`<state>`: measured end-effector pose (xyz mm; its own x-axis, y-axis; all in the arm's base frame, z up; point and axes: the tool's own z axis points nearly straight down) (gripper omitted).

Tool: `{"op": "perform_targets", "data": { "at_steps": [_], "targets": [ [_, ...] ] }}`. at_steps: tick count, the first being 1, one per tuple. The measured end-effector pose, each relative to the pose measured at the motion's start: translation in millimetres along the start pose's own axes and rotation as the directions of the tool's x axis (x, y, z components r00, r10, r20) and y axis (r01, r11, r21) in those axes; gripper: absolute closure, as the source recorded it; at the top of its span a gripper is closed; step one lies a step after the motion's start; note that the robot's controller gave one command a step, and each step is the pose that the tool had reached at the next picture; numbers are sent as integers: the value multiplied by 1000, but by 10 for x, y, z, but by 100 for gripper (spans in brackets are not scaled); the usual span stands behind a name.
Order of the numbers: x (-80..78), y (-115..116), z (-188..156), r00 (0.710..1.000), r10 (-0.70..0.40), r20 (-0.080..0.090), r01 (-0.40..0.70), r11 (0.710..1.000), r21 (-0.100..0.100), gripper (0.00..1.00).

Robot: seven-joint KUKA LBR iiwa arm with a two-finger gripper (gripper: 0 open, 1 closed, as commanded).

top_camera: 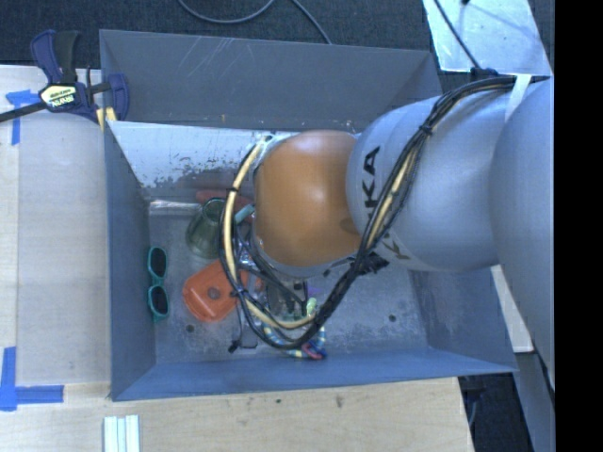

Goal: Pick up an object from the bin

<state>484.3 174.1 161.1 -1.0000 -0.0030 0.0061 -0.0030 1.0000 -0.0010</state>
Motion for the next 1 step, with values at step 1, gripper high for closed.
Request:
{"op": "perform_targets", "data": {
  "at_steps": [1],
  "targets": [
    [-21, -8, -44, 1000, 3, 8, -3, 1000, -2, 0]
  ]
}}
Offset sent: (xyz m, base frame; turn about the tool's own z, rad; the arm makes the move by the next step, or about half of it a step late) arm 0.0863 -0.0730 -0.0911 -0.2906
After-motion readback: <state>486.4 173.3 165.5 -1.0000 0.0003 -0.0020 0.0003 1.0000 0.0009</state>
